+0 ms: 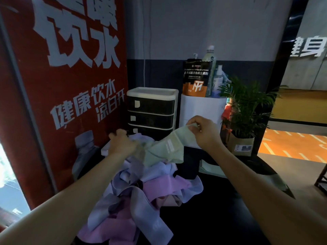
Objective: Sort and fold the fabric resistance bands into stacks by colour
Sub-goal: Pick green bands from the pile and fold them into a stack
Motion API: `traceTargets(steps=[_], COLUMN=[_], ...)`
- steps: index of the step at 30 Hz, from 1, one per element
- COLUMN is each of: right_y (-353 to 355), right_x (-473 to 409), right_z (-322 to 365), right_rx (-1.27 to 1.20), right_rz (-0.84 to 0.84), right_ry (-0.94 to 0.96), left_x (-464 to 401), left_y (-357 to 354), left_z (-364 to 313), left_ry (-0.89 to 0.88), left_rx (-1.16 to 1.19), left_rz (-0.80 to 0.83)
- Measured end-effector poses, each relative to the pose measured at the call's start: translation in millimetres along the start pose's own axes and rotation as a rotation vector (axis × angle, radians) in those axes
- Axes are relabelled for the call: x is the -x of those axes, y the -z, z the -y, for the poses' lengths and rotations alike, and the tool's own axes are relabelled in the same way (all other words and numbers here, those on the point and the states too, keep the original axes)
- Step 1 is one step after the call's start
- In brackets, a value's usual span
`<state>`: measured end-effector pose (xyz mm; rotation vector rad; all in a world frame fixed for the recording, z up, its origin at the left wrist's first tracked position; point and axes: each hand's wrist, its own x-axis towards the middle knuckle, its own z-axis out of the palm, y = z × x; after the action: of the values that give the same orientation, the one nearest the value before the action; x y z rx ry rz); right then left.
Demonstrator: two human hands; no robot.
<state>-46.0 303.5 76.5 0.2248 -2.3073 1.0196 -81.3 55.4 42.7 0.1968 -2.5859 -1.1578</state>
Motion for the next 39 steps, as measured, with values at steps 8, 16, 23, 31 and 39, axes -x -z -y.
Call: traceTargets(steps=[8,16,23,31,39], right_y=[9.8,15.7,11.4,20.4,15.0], right_x=[5.9,11.9,15.9,22.1,27.8], right_z=[11.5,-17.1,-24.3,-42.0,-38.2], right_rx=[0.004,0.061,0.067,0.121,0.091], right_rz=[0.065,-0.008,-0.039,-0.095,-0.05], right_ry=[0.153,-0.088,-0.183,-0.29,-0.282], left_x=[25.3,40.5,41.2,11.9,16.9], left_y=[-35.1,-48.6,-38.2,-4.2,-15.1], left_z=[-34.9,-4.7,-2.3,0.6,10.0], left_ry=[-0.499,-0.693,-0.612,-0.123,-0.247], left_rx=[0.053,0.055,0.089,0.386,-0.107], left_rz=[0.342,0.227,0.209,-0.325,-0.076])
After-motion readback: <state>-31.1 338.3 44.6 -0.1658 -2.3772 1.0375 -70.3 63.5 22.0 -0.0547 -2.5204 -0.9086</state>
